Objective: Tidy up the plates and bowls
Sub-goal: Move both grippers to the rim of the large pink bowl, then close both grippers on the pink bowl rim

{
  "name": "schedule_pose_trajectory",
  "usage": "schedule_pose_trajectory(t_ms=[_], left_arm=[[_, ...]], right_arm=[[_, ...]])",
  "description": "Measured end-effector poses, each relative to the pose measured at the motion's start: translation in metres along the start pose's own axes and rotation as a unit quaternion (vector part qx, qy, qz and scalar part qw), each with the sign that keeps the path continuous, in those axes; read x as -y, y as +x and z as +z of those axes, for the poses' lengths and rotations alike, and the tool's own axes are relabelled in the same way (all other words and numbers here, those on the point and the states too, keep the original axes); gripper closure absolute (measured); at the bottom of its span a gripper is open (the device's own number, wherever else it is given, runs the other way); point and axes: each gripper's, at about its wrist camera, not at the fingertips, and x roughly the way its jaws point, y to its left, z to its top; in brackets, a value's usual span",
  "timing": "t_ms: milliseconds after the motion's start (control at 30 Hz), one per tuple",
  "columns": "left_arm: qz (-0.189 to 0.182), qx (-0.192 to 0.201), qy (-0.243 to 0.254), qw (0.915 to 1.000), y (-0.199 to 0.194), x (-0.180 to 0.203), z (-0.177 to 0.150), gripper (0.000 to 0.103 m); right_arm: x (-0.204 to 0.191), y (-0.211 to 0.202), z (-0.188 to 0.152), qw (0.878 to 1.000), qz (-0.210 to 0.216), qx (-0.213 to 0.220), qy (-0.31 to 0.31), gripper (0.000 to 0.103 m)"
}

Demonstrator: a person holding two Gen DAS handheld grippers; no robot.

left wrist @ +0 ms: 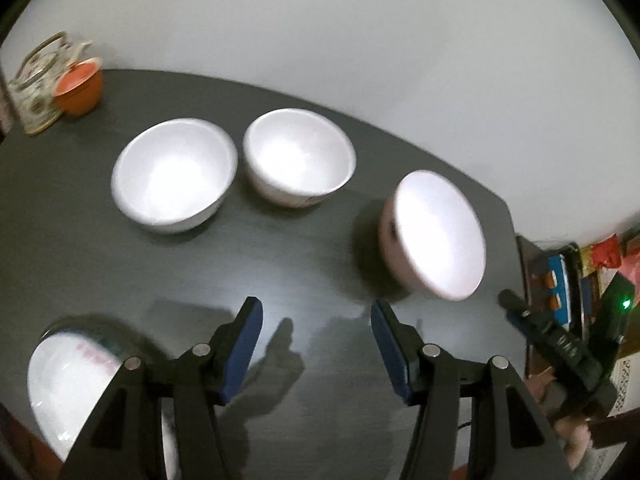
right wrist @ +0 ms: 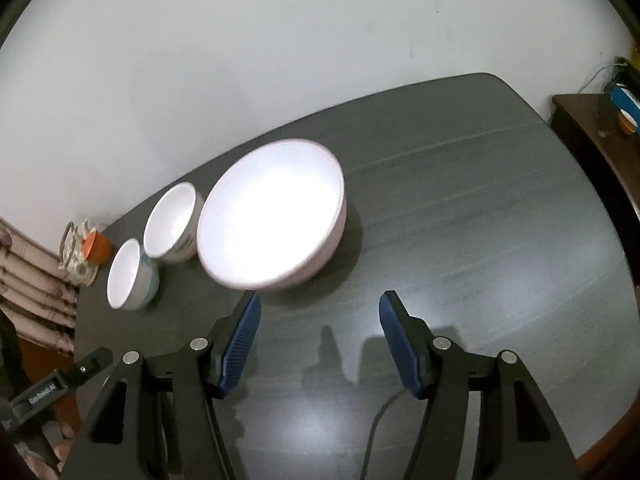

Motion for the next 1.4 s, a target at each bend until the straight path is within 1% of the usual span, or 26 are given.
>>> schedule_pose_trajectory(t_ms=[100,167,267,367,600,867,900,933,1000,1033,1067,1100,1133,1233,1267,1400], left_arm=[[-0.015,-0.009,-0.013,0.9998,0.019,0.014,0.018,0.045],[-0.024,-0.016,-0.025,0.9993,0.035,0.021,0.029,0.045],[-0.029,-0.03,-0.037,0.9984,0.061,0.031,0.041,0.045],[-0.027,-0.043,-0.042,0.9978,0.085,0.045,0.047,0.045],[-0.012,-0.063,-0.039,0.9972,0.127,0.06,0.055,0.045],[-0.011,-0.066,-0.043,0.9969,0.147,0.065,0.054,0.047],[-0.014,-0.064,-0.042,0.9969,0.146,0.064,0.053,0.048],[-0.015,-0.064,-0.04,0.997,0.146,0.065,0.052,0.059],[-0.02,-0.069,-0.038,0.9967,0.15,0.068,0.052,0.072],[-0.024,-0.072,-0.039,0.9963,0.151,0.067,0.053,0.075],[-0.025,-0.078,-0.041,0.9958,0.153,0.066,0.052,0.078],[-0.025,-0.08,-0.043,0.9955,0.155,0.065,0.052,0.082],[-0.024,-0.08,-0.044,0.9955,0.156,0.066,0.052,0.085],[-0.028,-0.08,-0.042,0.9955,0.153,0.065,0.05,0.086],[-0.03,-0.08,-0.044,0.9953,0.151,0.064,0.049,0.086],[-0.033,-0.081,-0.041,0.9953,0.141,0.062,0.043,0.086]], right_arm=[[0.005,0.01,0.018,1.0,0.001,-0.004,0.005,0.044],[0.009,0.017,0.028,1.0,-0.006,-0.005,0.004,0.044],[0.011,0.029,0.037,1.0,-0.007,-0.011,0.007,0.044],[0.017,0.044,0.044,1.0,-0.007,-0.02,0.014,0.044],[0.024,0.071,0.051,0.999,-0.004,-0.036,0.023,0.044],[0.023,0.092,0.055,0.999,-0.002,-0.04,0.015,0.044],[0.022,0.094,0.055,0.999,-0.002,-0.041,0.013,0.046],[0.021,0.097,0.054,0.999,0.0,-0.042,0.012,0.048],[0.02,0.1,0.053,0.999,0.003,-0.046,0.006,0.059],[0.019,0.101,0.053,0.999,0.004,-0.049,0.004,0.062],[0.021,0.102,0.053,0.999,0.007,-0.051,0.005,0.067],[0.021,0.104,0.051,0.998,0.01,-0.055,0.007,0.07],[0.022,0.106,0.05,0.998,0.011,-0.059,0.011,0.071],[0.024,0.108,0.046,0.998,0.015,-0.067,0.014,0.079],[0.023,0.108,0.045,0.998,0.016,-0.068,0.01,0.083],[0.02,0.107,0.041,0.998,0.01,-0.069,0.006,0.083]])
